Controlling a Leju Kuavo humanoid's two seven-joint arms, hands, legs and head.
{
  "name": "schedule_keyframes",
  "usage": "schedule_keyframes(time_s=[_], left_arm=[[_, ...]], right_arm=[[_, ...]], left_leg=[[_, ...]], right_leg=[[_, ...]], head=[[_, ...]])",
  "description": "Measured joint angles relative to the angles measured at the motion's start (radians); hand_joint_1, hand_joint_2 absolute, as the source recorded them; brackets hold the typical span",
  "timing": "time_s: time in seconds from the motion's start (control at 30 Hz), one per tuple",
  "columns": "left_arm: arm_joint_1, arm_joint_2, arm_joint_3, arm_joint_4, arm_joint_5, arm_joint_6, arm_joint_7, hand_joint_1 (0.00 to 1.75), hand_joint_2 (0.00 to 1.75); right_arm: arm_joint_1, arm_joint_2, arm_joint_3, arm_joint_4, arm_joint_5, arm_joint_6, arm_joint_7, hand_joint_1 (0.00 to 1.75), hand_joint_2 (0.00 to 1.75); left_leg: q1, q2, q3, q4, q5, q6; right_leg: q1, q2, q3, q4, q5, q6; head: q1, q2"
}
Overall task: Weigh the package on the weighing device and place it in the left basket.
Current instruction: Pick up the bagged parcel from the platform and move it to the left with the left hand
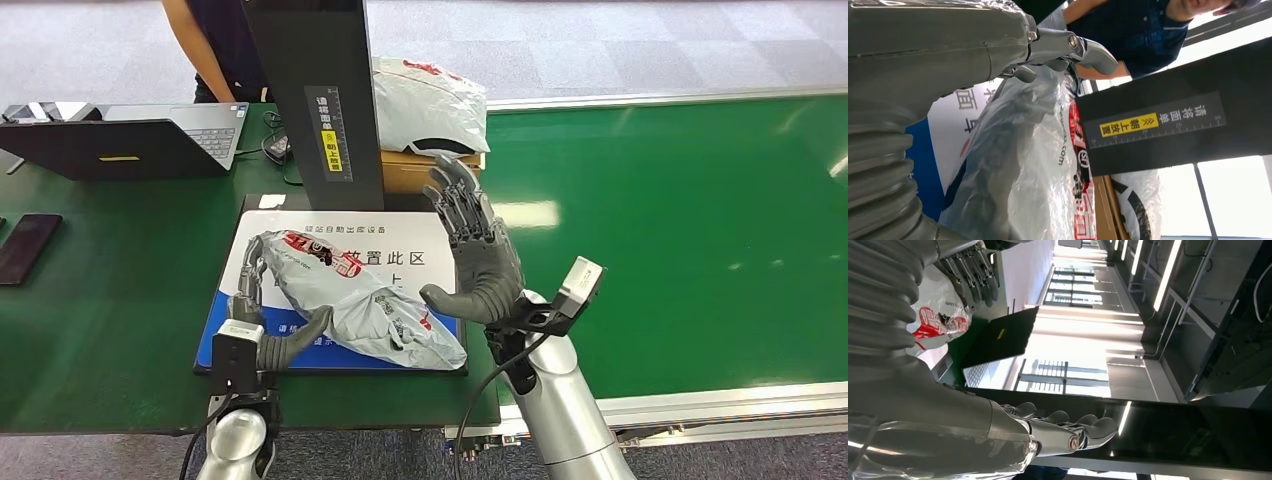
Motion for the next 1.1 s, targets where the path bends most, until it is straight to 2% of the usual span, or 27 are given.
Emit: schedule_keyframes(time_s=[0.27, 0.4, 0.57, 0.8, 1.1], left_arm=[[0.032, 0.018, 0.018, -0.116, -0.190, 0.024, 0.045, 0.00, 1.75], [0.043, 0.048, 0.019, -0.172, -0.353, 0.045, 0.080, 0.00, 1.75], [0.042, 0.088, 0.017, -0.219, -0.483, 0.054, 0.124, 0.00, 1.75], [0.028, 0.165, -0.012, -0.245, -0.653, -0.026, 0.222, 0.00, 1.75], [0.006, 0.249, -0.050, -0.249, -0.704, -0.205, 0.309, 0.00, 1.75]], right_arm=[[0.034, -0.002, 0.000, -0.054, 0.022, -0.012, 0.007, 0.00, 1.75], [0.052, -0.007, -0.006, -0.066, 0.022, -0.001, -0.002, 0.00, 1.75], [0.067, -0.010, -0.025, -0.074, 0.026, 0.006, -0.010, 0.00, 1.75], [0.087, -0.014, -0.044, -0.076, 0.042, 0.020, -0.023, 0.00, 1.75], [0.087, -0.019, -0.050, -0.077, 0.045, 0.020, -0.025, 0.00, 1.75]], left_leg=[[0.000, 0.000, 0.000, 0.000, 0.000, 0.000], [0.000, 0.000, 0.000, 0.000, 0.000, 0.000], [0.000, 0.000, 0.000, 0.000, 0.000, 0.000], [0.000, 0.000, 0.000, 0.000, 0.000, 0.000], [0.000, 0.000, 0.000, 0.000, 0.000, 0.000]], right_leg=[[0.000, 0.000, 0.000, 0.000, 0.000, 0.000], [0.000, 0.000, 0.000, 0.000, 0.000, 0.000], [0.000, 0.000, 0.000, 0.000, 0.000, 0.000], [0.000, 0.000, 0.000, 0.000, 0.000, 0.000], [0.000, 0.001, 0.000, 0.000, 0.000, 0.000]], head=[[0.000, 0.000], [0.000, 0.000], [0.000, 0.000], [0.000, 0.000], [0.000, 0.000]])
